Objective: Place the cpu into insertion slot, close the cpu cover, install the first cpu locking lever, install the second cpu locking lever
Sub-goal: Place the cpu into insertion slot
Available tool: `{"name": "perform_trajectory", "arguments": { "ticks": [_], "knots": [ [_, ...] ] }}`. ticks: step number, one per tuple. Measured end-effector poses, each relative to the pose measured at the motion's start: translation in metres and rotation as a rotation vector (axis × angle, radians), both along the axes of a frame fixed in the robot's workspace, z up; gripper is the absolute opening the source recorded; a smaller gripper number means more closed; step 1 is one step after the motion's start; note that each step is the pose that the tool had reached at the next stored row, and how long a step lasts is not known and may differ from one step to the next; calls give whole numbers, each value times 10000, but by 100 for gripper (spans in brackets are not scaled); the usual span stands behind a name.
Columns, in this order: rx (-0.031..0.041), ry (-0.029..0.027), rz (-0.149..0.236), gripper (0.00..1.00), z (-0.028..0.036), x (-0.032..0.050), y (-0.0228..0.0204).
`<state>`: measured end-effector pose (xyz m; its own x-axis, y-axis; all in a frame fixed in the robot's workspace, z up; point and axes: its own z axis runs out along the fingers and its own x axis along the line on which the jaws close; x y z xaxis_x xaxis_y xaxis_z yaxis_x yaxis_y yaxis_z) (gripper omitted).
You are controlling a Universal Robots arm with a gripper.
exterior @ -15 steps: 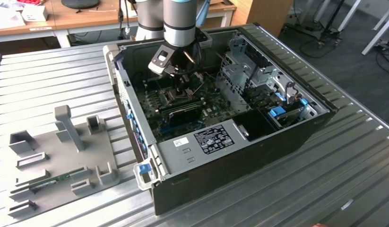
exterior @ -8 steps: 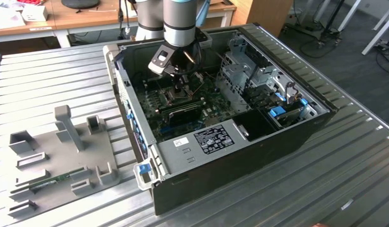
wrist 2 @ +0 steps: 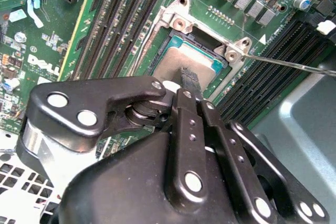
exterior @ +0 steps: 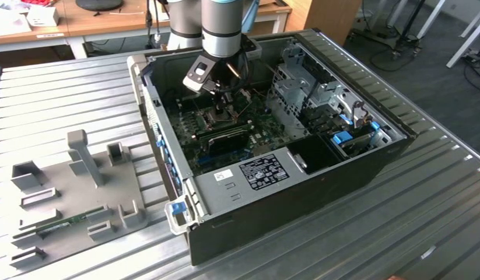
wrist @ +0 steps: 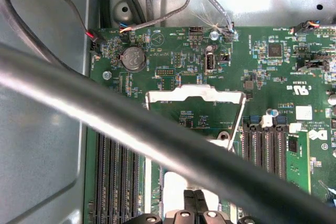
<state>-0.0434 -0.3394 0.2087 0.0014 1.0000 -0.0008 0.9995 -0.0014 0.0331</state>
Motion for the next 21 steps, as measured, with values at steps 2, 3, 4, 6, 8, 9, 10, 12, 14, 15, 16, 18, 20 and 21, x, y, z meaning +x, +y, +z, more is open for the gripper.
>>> {"name": "perform_trajectory", "arguments": {
  "ticks": [2,3,4,6,8,9,10,12,14,15,16,18,20,21],
  "knots": [
    [0,0,0,10,-2,0,0],
    [1,-1,0,10,-8,1,1],
    [-3,-1,0,10,-15,0,1],
    [-7,-1,0,10,-27,0,0],
    [-9,0,0,10,-33,0,0],
    [-9,1,0,10,-33,0,0],
    [-11,2,0,10,-33,0,0],
    [-7,0,0,10,-36,0,0],
    [-5,-2,0,10,-42,6,1],
    [-6,-1,1,10,-45,11,0],
    [-7,0,0,10,-48,13,0],
    [-7,-1,-1,10,-57,16,0],
    [-7,0,-1,10,-67,16,0],
    [-8,0,0,10,-76,16,0]
  ]
}}
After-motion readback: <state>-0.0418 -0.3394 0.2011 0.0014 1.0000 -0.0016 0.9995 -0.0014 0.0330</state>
